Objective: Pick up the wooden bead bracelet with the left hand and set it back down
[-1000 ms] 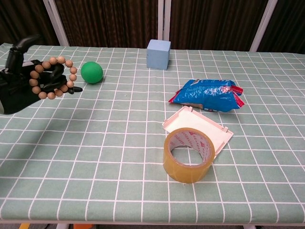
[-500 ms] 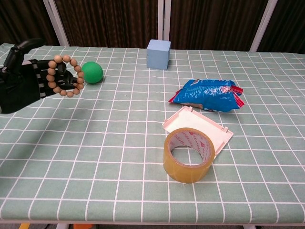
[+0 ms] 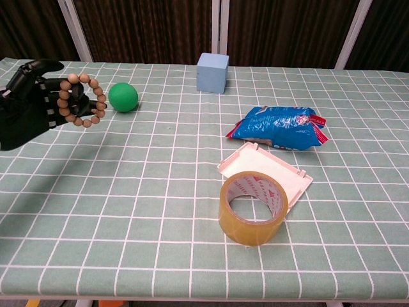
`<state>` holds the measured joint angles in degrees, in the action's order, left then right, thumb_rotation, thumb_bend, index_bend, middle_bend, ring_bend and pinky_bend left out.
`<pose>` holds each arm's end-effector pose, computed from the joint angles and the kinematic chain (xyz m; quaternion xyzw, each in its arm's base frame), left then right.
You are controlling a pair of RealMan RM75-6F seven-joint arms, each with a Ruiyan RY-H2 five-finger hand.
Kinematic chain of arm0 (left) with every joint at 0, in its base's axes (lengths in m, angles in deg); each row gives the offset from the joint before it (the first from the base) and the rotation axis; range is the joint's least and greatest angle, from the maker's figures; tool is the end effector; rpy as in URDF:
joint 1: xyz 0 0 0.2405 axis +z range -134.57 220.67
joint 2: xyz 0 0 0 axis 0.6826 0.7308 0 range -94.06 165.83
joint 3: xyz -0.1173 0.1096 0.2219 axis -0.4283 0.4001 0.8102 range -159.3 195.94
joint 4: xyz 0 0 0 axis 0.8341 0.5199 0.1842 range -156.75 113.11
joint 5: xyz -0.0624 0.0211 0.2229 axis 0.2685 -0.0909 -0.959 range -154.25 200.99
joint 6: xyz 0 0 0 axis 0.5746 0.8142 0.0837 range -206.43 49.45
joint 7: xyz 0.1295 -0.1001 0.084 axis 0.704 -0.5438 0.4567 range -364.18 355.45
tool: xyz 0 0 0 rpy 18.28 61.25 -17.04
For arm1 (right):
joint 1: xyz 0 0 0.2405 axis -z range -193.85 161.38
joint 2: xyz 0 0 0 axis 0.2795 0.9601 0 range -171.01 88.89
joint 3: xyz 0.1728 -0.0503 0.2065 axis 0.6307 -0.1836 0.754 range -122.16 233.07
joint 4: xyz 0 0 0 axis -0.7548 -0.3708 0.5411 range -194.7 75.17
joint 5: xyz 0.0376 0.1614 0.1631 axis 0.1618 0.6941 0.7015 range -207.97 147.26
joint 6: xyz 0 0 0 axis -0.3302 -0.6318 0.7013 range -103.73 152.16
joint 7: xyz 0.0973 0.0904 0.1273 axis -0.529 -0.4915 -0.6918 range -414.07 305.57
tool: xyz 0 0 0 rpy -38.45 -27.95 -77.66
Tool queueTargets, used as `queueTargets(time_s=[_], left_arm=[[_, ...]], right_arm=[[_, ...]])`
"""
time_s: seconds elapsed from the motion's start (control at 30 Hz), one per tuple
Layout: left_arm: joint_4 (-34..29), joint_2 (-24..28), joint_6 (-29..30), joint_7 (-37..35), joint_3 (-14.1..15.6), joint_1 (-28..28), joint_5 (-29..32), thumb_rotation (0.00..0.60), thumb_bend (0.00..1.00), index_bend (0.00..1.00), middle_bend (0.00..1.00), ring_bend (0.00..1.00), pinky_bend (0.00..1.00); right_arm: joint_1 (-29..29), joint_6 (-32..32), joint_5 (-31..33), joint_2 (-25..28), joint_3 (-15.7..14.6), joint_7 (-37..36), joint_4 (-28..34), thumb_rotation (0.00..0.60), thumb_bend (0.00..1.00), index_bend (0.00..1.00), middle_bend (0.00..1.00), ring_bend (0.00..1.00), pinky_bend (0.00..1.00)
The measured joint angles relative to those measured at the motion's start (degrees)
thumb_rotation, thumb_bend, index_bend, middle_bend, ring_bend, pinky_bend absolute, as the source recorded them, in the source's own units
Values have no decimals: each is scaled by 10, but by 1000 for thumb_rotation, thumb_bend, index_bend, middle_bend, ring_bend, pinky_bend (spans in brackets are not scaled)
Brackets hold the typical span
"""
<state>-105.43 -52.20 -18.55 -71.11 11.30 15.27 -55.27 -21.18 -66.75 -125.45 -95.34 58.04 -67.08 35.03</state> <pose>-0.2202 0.3352 -0.0455 -0.3057 -0.7671 -0.5575 0.0856 -0.3034 -0.2203 0.2021 0.6092 -0.3552 0.4704 0.5304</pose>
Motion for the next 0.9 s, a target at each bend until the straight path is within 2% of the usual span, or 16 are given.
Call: queueTargets(time_s=[0.1,0.17,0.3,0.53,0.9], left_arm=[[-1,0,-2,1,-2,2,0,241,509,646,678,246,77],[-3,0,-4,0,-3,2,1,250,511,646,678,246,77],[-3,1,-9,-1,-4,3,-1,306,518,646,679,246,77],[-5,2,-11,-5,-8,5,-3,312,534,645,678,246,77],[-10,4,-11,-10,-11,8,-9,315,733,640,667,246,78]], right_arm=[[0,-1,0,0,0,0,0,600,67,0,13,0,0],[1,-1,0,0,0,-1,0,600,66,0,13,0,0],[2,-3,0,0,0,-1,0,600,66,0,13,0,0],[1,-3,0,0,0,-1,0,600,67,0,13,0,0],[3,-6,-2,0,-1,-6,-2,600,66,0,14,0,0]])
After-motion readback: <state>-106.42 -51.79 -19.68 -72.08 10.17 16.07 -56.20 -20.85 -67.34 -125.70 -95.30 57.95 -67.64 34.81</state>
